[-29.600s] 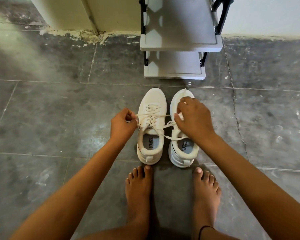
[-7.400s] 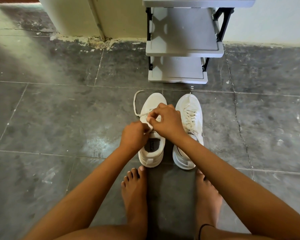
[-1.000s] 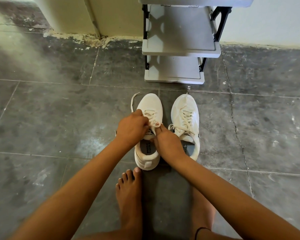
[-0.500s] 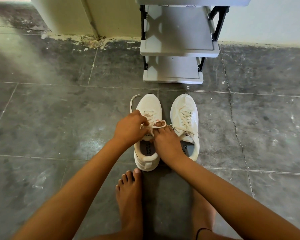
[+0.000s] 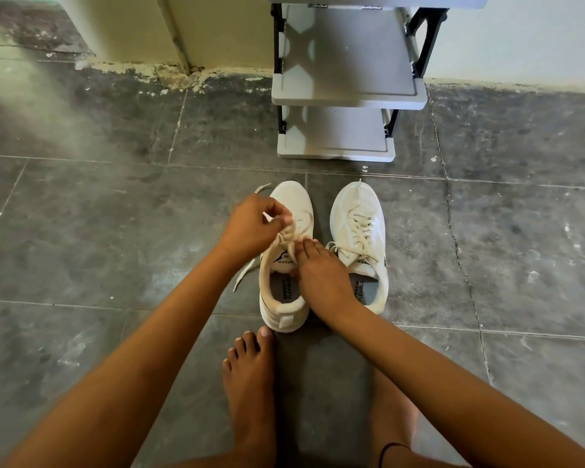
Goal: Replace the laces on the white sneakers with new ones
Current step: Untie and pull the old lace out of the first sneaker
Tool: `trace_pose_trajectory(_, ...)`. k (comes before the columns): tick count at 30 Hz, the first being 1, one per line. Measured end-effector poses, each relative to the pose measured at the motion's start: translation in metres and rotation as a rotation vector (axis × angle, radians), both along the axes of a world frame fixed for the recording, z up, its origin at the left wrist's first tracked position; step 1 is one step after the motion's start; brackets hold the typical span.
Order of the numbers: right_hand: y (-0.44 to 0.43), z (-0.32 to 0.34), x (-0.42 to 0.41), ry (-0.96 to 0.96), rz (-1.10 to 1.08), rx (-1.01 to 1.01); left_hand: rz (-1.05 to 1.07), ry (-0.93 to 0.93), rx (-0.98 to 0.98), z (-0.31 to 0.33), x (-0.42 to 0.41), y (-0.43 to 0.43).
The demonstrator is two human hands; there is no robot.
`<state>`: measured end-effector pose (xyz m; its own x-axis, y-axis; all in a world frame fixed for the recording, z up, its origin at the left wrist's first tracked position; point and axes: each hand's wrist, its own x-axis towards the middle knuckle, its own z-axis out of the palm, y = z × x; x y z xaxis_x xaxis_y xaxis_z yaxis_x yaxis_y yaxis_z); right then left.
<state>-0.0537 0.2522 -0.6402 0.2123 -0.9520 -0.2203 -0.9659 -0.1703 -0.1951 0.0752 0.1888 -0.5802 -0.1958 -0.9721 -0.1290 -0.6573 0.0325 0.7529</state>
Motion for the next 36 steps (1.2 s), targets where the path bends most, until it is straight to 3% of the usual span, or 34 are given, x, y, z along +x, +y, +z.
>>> trace_pose_trajectory(3, 0.0, 0.0, -0.001, -0.006, -0.008, 0.005, -0.204, -0.335, 0.01, -0.013, 0.004, 0.007)
trace_pose_trajectory(6, 0.001, 0.0, -0.001, -0.014, -0.004, 0.005, -0.236, -0.552, -0.07, -0.021, 0.002, 0.017)
trace_pose_trajectory(8, 0.001, 0.0, -0.001, -0.004, 0.004, 0.004, -0.186, -0.514, -0.123, -0.02, -0.001, 0.017)
trace_pose_trajectory(12, 0.002, -0.002, -0.003, 0.005, -0.004, 0.001, 0.04, -0.023, -0.056, -0.002, 0.001, 0.004)
trace_pose_trajectory(14, 0.002, -0.002, -0.002, 0.008, -0.002, -0.002, 0.104, 0.082, -0.059, 0.002, 0.003, 0.002)
trace_pose_trajectory(19, 0.0, 0.0, 0.0, 0.031, 0.011, 0.019, -0.118, -0.322, 0.009, -0.017, 0.008, 0.008)
trace_pose_trajectory(24, 0.0, 0.001, 0.001, 0.037, 0.008, 0.016, -0.253, -0.407, 0.032, -0.023, 0.008, 0.014)
trace_pose_trajectory(28, 0.001, 0.002, 0.0, 0.024, 0.001, 0.013, -0.371, -0.67, -0.083, -0.016, -0.001, 0.016)
trace_pose_trajectory(33, 0.002, 0.003, 0.0, 0.028, 0.013, 0.015, -0.431, -0.605, 0.022, -0.011, 0.004, 0.006)
trace_pose_trajectory(36, 0.001, 0.004, 0.001, 0.026, 0.006, 0.021, -0.428, -0.713, -0.033, -0.013, 0.001, 0.006)
